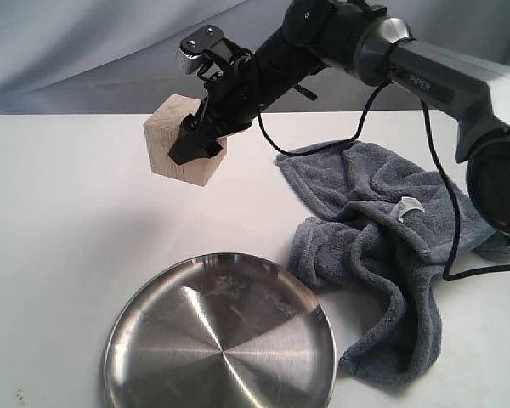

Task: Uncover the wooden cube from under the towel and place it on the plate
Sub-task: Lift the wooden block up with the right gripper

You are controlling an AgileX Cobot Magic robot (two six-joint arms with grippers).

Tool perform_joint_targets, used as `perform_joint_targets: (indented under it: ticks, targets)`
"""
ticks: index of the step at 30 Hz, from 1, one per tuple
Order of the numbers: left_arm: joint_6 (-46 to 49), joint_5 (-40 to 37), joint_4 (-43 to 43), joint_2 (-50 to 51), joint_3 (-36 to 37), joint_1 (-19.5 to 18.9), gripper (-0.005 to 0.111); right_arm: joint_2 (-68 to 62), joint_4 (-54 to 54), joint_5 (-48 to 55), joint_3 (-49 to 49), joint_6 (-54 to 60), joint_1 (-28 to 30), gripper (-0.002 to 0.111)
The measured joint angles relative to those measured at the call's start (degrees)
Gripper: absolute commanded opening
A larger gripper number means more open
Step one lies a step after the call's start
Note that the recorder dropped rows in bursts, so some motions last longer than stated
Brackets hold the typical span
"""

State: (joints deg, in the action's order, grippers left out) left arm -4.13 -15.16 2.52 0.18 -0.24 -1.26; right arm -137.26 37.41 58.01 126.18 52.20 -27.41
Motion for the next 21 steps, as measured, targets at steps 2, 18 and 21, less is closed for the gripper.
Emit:
perform_joint_targets:
  ticks: [2,18,21]
  targets:
    - [0.0,0.0,0.0,0.0,0.0,0.0,0.0,0.6,1.5,1.7,0.0,0.8,0.0,0.002]
    - [0.1,0.0,0.0,0.0,0.0,0.0,0.0,4.0,0.2,6.6,-0.3,-0.8,0.0,0.002]
    - [0.1,0.0,0.0,0.0,0.0,0.0,0.0,5.9,0.1,6.5,-2.6,-1.0,0.0,0.002]
